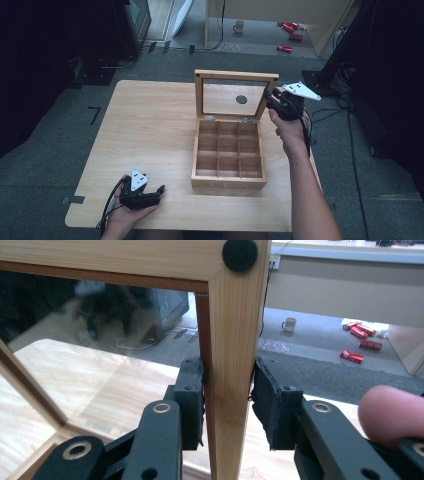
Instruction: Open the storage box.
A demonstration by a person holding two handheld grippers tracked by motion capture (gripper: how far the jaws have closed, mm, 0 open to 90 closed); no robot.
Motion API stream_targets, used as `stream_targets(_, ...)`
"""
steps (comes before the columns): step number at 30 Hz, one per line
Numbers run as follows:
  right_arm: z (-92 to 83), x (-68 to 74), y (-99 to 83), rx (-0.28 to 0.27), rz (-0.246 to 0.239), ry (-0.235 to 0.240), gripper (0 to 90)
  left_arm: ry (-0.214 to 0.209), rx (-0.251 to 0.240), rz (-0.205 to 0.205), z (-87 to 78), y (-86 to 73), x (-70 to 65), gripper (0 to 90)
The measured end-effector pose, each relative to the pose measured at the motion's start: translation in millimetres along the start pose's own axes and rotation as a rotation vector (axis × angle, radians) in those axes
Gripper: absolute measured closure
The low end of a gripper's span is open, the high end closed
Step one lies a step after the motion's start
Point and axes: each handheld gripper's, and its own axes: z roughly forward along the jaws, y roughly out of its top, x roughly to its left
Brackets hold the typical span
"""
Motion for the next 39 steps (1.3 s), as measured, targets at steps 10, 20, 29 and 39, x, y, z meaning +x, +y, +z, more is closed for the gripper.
stream_targets(10, 31.0, -8.9, 12.6, 0.022, 0.053, -0.013, 66.7, -0.010, 0.014, 0.011, 0.7, 0.0, -0.4, 12.4)
stream_targets(20, 57.1, -13.5, 18.0, 0.044, 0.093, -0.044, 67.1, -0.006, 0.017, 0.008, 0.7, -0.3, -0.5, 10.0)
stream_targets(29, 73.5, -16.0, 20.6, 0.068, 0.106, -0.065, 67.4, -0.007, 0.018, 0.010, 0.7, -0.3, -0.2, 9.7)
stream_targets(39, 75.6, -15.7, 20.8, 0.070, 0.110, -0.071, 67.4, -0.007, 0.018, 0.010, 0.7, -0.3, -0.2, 9.7)
